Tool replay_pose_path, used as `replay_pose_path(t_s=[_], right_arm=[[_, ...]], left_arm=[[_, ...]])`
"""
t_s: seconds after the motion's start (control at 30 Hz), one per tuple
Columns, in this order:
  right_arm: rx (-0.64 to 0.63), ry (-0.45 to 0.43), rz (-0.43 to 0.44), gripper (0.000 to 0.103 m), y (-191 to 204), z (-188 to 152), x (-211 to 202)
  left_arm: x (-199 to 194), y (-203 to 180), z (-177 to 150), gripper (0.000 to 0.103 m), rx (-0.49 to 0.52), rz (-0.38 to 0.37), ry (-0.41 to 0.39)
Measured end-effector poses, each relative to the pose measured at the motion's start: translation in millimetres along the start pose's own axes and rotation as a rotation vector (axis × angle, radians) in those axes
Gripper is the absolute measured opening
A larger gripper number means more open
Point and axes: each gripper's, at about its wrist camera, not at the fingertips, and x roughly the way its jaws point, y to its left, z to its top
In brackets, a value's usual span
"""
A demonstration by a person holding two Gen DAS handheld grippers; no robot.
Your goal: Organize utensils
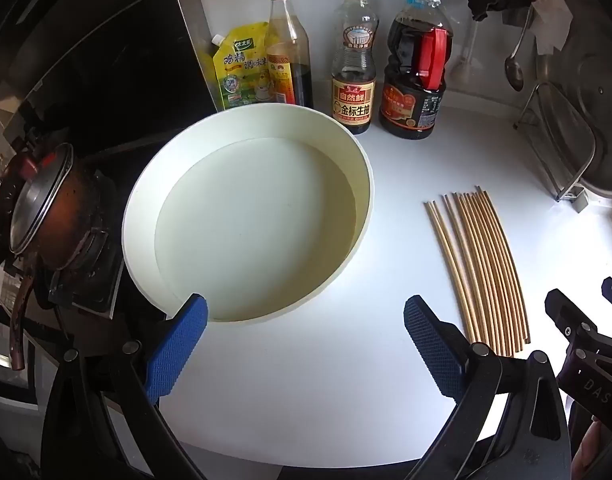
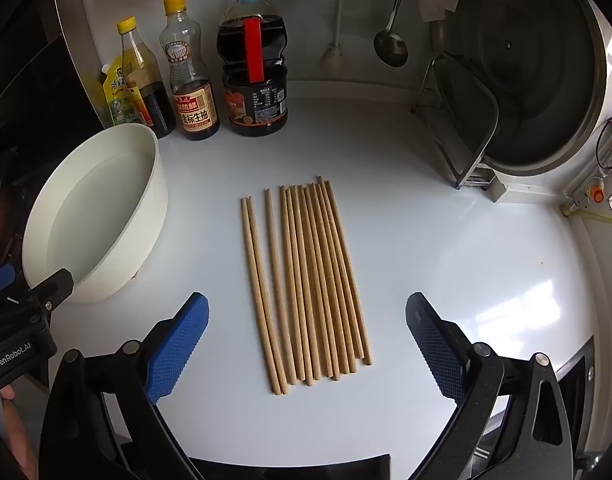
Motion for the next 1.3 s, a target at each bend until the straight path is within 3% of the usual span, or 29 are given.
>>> replay_pose_path(t_s=[1.3], right_arm=[[0.001, 0.004, 0.006, 0.094, 1.5, 3.0, -0.2]], left_arm=[[4.6, -1.2, 0.7, 0.097, 0.006, -0.001, 0.022]])
